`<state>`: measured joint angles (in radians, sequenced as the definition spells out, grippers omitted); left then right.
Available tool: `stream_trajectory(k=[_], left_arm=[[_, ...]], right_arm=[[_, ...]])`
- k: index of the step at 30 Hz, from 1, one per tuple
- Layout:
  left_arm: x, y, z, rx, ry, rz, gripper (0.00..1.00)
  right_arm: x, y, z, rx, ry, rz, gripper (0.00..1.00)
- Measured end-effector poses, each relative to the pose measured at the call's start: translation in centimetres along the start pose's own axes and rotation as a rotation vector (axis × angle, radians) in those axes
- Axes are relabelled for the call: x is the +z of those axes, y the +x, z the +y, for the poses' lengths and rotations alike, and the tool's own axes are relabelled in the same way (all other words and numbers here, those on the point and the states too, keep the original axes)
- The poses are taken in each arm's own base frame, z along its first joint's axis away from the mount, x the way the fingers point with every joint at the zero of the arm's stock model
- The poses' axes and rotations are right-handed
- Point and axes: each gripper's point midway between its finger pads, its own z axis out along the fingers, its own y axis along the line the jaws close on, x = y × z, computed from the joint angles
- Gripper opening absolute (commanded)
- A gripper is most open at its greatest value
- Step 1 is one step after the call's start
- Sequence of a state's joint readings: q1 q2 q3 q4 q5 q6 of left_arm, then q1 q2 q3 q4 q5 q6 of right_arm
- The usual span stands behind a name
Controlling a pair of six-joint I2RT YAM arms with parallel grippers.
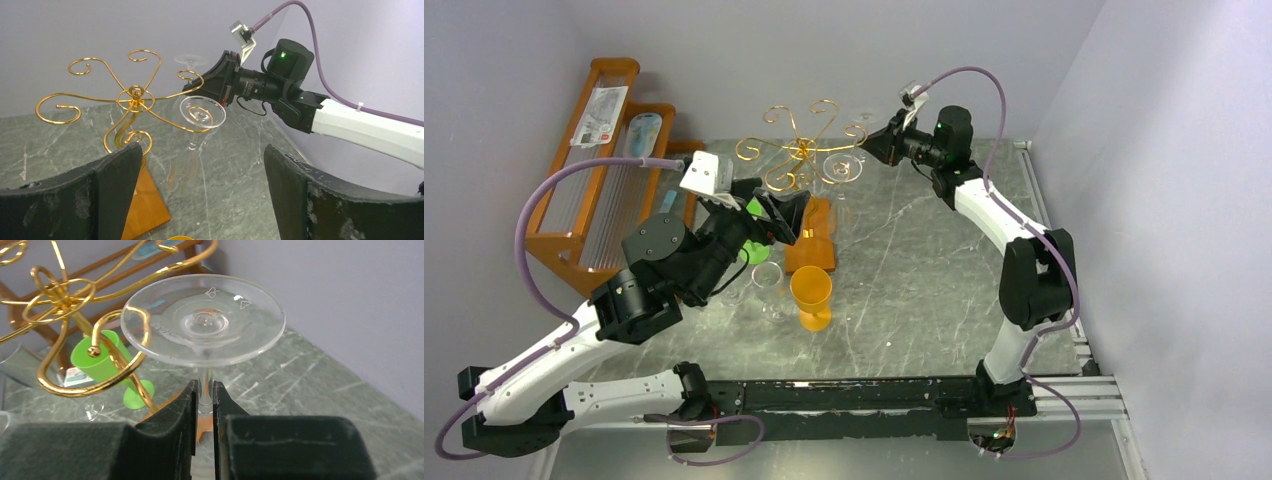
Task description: Place the wine glass upside down on the wine glass rack
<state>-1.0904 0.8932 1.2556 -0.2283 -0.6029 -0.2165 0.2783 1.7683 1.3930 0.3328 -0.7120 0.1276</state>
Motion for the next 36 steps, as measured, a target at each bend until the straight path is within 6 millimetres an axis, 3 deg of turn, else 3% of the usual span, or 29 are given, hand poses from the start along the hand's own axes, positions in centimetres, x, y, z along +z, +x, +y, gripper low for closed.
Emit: stream_trajectory(k=[13,26,36], left_arm=[[0.6,1.1,-0.2,0.011,-0.010,0.027,0.95],[0.6,1.1,-0.1,0.013,-0.014,0.028,0.95],[0.6,1.1,0.0,0.014,-0.014,0.030,0.95]], right_arm=[[2.2,-0.1,2.0,0.036,-0.241,-0.075,0.00],[3.0,-1.2,3.0,-0.041,-0.295,-0.089,0.00],[3.9,0.3,2.9,-0.047,-0.301,-0.059,0.00]])
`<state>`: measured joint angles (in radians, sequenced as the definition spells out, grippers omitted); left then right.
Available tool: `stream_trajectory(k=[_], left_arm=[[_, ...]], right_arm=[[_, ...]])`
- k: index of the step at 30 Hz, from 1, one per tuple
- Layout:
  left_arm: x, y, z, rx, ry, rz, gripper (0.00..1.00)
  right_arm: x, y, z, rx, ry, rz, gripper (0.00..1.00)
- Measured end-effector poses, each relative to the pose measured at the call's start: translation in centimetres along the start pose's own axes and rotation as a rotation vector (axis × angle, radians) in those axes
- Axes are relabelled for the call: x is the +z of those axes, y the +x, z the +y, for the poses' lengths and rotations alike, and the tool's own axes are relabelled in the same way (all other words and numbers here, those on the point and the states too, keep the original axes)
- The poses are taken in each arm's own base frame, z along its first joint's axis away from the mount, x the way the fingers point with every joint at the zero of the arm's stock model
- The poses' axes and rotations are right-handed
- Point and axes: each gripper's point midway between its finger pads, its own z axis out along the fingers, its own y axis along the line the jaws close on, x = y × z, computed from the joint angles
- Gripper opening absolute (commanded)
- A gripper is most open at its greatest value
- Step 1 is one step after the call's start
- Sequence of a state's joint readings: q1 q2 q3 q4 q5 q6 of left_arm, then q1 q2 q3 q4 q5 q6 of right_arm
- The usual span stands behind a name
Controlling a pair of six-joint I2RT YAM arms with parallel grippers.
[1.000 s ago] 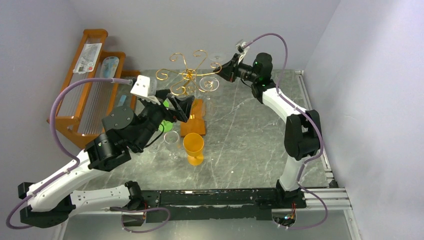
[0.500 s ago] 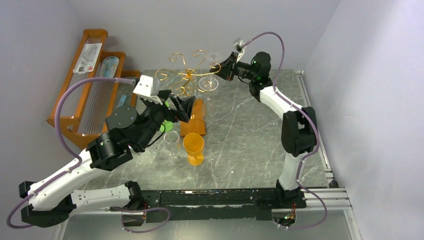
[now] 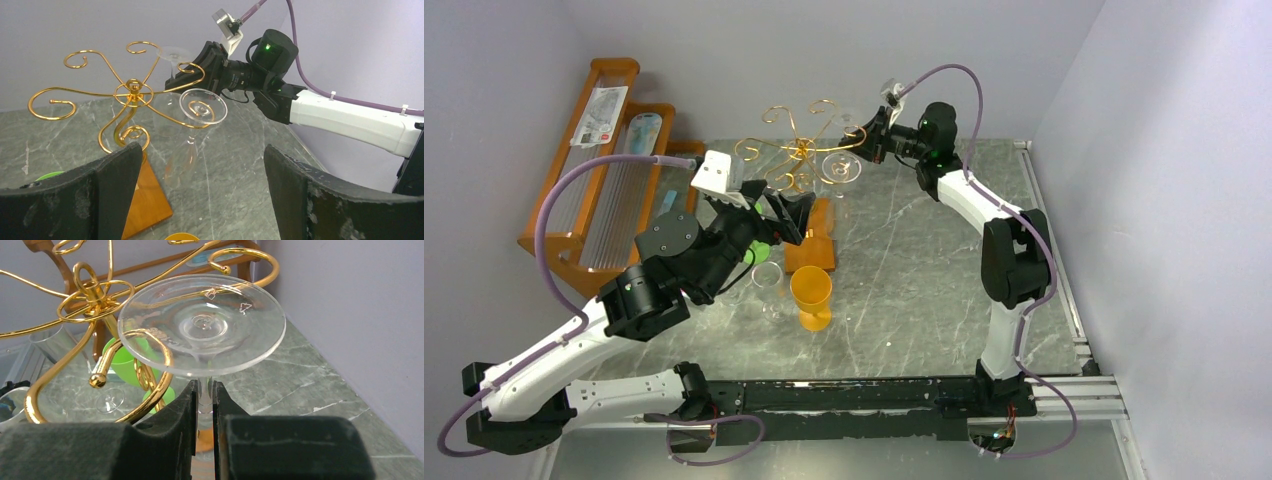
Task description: Place the wine glass upside down on the wine glass rack
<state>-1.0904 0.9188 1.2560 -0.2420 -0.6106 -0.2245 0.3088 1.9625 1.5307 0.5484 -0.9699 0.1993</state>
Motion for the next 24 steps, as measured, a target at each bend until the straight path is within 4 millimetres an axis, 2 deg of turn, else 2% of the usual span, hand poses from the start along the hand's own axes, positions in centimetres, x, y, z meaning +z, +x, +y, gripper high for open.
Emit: stream_trajectory(k=[6,24], left_arm=[[0.11,0.23,-0.03,0.005,-0.001,0.006,0.95],[0.28,0.47,-0.06,0.009,-0.004,0.012,0.95]], right_arm=[[-0.04,0.16,0.63,-0.026,-0.037,-0.008,0.00],[0.42,0.05,0.81,-0.091,-0.048,0.010,0.00]])
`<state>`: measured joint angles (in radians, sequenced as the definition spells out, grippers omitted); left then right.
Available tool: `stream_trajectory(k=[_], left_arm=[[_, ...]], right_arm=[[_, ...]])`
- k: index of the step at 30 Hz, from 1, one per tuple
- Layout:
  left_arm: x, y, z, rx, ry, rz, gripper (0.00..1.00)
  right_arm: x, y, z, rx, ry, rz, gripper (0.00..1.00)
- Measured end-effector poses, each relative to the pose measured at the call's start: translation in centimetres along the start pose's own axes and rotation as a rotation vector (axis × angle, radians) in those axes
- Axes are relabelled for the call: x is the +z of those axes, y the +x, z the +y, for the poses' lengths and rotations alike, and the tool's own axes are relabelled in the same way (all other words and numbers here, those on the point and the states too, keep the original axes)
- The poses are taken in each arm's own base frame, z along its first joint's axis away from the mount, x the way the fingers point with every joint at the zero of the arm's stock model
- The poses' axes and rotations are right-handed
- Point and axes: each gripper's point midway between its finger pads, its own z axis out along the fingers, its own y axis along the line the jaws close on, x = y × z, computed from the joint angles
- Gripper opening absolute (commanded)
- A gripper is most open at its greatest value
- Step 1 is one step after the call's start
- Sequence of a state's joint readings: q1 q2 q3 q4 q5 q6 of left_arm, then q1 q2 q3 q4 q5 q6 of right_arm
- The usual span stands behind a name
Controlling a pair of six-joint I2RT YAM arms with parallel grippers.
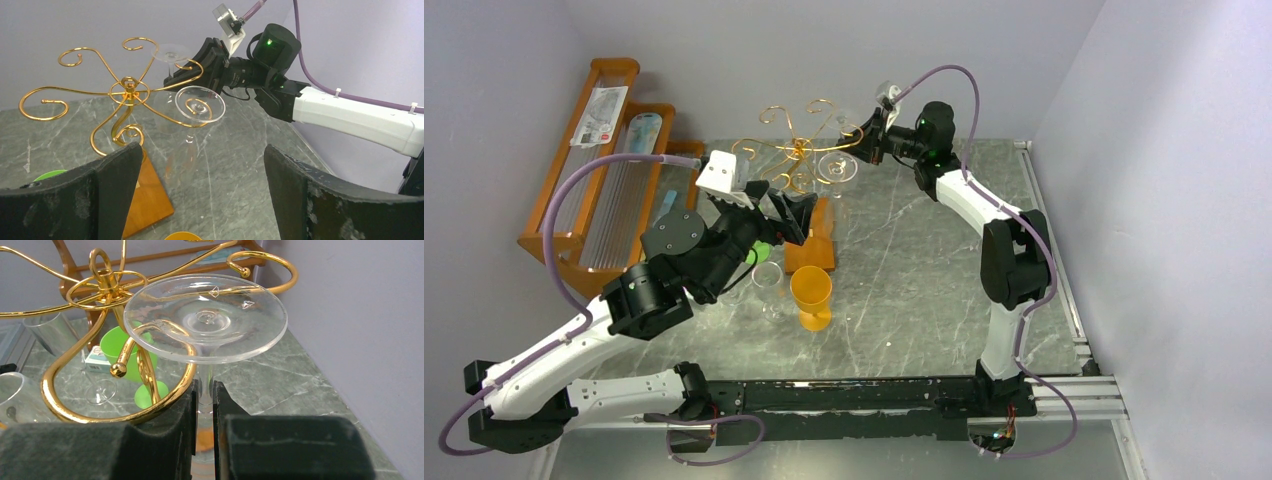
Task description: Place the wine glass upside down on the wine glass rack
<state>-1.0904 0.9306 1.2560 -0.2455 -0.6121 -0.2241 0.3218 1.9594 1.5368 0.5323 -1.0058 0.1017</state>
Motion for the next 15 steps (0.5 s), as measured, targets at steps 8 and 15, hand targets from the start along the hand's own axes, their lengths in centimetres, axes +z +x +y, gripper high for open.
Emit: stream_trajectory(k=[8,15], left_arm=[[0.2,0.2,0.0,0.004,-0.004,0.004,0.95],[0.3,0.4,-0.1,0.007,-0.005,0.009,0.95]], right_arm=[[-0.3,-0.1,0.5,-0.008,-0.005,0.005,0.00],[-0.5,-0.2,1.9,-0.013,-0.064,0.011,0.00]])
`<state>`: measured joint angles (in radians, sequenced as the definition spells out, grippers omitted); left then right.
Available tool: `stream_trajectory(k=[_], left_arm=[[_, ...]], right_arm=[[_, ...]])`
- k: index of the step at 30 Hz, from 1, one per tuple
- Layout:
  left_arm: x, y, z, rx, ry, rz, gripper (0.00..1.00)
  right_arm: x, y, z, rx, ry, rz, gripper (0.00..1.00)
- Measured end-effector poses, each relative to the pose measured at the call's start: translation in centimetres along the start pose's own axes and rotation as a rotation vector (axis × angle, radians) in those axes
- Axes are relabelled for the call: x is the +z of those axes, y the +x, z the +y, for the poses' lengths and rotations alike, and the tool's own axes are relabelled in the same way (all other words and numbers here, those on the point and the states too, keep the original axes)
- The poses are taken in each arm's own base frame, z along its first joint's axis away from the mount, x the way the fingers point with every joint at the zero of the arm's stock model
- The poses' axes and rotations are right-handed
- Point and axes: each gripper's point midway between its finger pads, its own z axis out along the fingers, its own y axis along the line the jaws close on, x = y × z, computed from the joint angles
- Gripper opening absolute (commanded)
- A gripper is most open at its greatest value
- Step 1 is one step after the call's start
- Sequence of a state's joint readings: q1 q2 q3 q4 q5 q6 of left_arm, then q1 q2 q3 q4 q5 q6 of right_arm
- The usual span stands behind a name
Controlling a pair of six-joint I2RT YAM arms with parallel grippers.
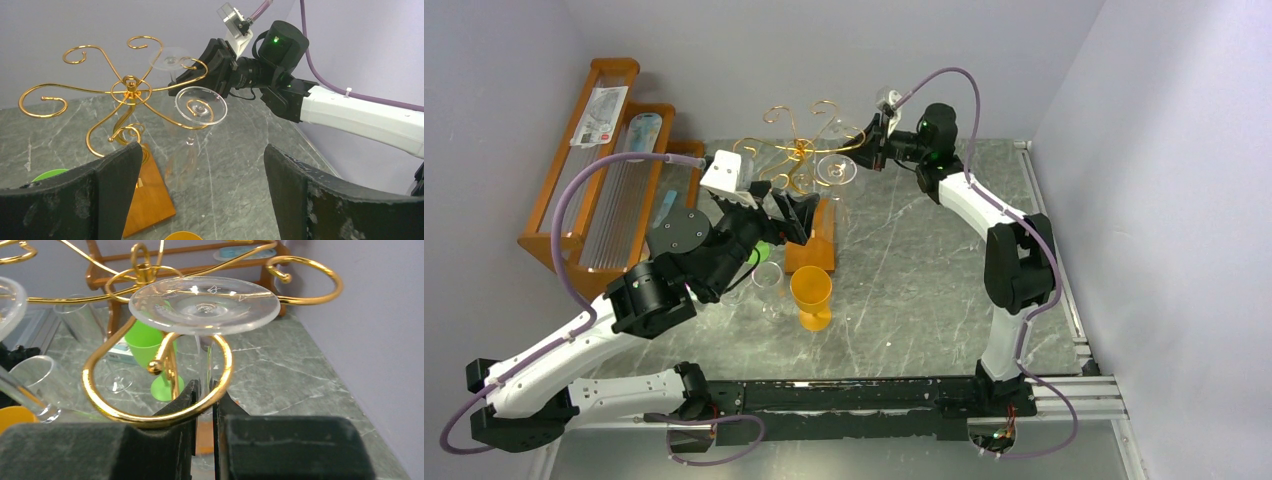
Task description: Place the wine glass upside down on the wine glass rack
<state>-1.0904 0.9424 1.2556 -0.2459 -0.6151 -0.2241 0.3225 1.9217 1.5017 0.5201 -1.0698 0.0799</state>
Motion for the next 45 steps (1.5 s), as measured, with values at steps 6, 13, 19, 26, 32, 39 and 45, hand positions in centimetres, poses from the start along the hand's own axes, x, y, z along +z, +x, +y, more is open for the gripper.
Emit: stream_trajectory(k=[6,13,19,26,32,39,45], left_arm=[[0.0,0.0,0.0,0.000,0.000,0.000,0.95],[-0.1,0.2,0.1,0.005,-0.002,0.007,0.95],[-0.1,0.2,0.1,0.007,-0.004,0.009,0.95],[-0.1,0.2,0.2,0.007,-0.004,0.009,0.95],[-0.3,0.2,0.3,0.006,-0.004,0.008,0.95],[-0.6,0.1,0.5,0.008,-0.004,0.011,0.95],[-0.7,0.1,0.6,0.007,-0.004,0.010,0.95]], right_arm=[[0.1,0.9,1.7,0.020,-0.061,0.015,0.00],[-0.7,1.1,3.3,0.037,-0.051,-0.006,0.00],[-0.9,0.8,3.9,0.042,-0.023,-0.030,0.00],[-1.5,-0.4,3.9,0.022,0.047,-0.078,0.00],[-2.1,-1.1,3.8,0.012,0.115,-0.111,0.00],[-3.9,-1.4,3.2,0.013,0.241,-0.172,0.00],[-4.9,-1.8,1.7,0.024,0.324,-0.208,0.00]])
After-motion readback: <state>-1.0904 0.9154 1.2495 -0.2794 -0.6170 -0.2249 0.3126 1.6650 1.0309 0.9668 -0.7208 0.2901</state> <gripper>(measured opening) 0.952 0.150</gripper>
